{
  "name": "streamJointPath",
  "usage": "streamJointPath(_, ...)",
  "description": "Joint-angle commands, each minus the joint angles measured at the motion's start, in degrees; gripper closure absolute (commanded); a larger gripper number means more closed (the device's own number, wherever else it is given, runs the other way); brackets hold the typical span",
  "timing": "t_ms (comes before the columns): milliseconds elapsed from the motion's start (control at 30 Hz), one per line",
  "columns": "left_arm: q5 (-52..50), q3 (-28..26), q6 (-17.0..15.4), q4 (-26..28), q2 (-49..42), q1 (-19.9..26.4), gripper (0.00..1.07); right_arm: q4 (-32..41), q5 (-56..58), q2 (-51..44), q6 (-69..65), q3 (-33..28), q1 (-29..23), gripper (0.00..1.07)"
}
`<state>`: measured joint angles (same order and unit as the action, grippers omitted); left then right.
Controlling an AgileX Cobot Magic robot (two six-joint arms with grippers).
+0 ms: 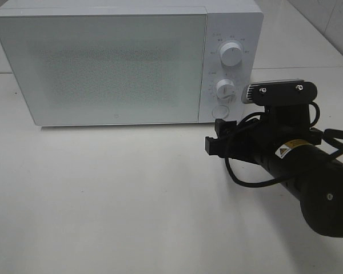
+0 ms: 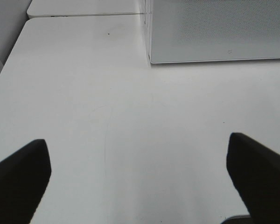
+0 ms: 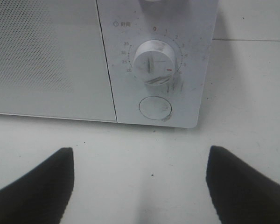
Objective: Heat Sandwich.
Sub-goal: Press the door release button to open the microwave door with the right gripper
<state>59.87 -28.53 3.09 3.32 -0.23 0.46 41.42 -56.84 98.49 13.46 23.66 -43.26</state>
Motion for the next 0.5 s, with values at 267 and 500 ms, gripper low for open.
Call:
streamJointPath(267, -0.52, 0.17, 0.0, 0.11, -1.09, 0.23, 0.1, 0.06, 0.06, -0.06, -12.83, 0.63, -0.17, 0.31)
streamJointPath(500, -0.52, 0.17, 0.0, 0.11, -1.09, 0.23, 0.1, 0.06, 0.06, -0.06, -40.91, 0.63, -0.17, 0.31)
